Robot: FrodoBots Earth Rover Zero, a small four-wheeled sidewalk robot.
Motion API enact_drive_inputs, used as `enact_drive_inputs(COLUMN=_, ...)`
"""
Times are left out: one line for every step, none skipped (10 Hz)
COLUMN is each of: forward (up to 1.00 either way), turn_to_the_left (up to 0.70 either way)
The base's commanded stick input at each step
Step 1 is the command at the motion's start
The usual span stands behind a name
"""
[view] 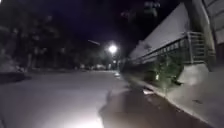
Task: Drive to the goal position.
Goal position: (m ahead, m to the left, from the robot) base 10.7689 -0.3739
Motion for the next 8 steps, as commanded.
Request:
enact_drive_inputs(forward=0.70, turn_to_the_left=0.00)
enact_drive_inputs(forward=0.70, turn_to_the_left=0.00)
enact_drive_inputs(forward=0.70, turn_to_the_left=-0.15)
enact_drive_inputs(forward=0.70, turn_to_the_left=-0.35)
enact_drive_inputs(forward=0.70, turn_to_the_left=-0.35)
enact_drive_inputs(forward=0.70, turn_to_the_left=-0.35)
enact_drive_inputs(forward=0.70, turn_to_the_left=-0.35)
enact_drive_inputs(forward=0.70, turn_to_the_left=-0.35)
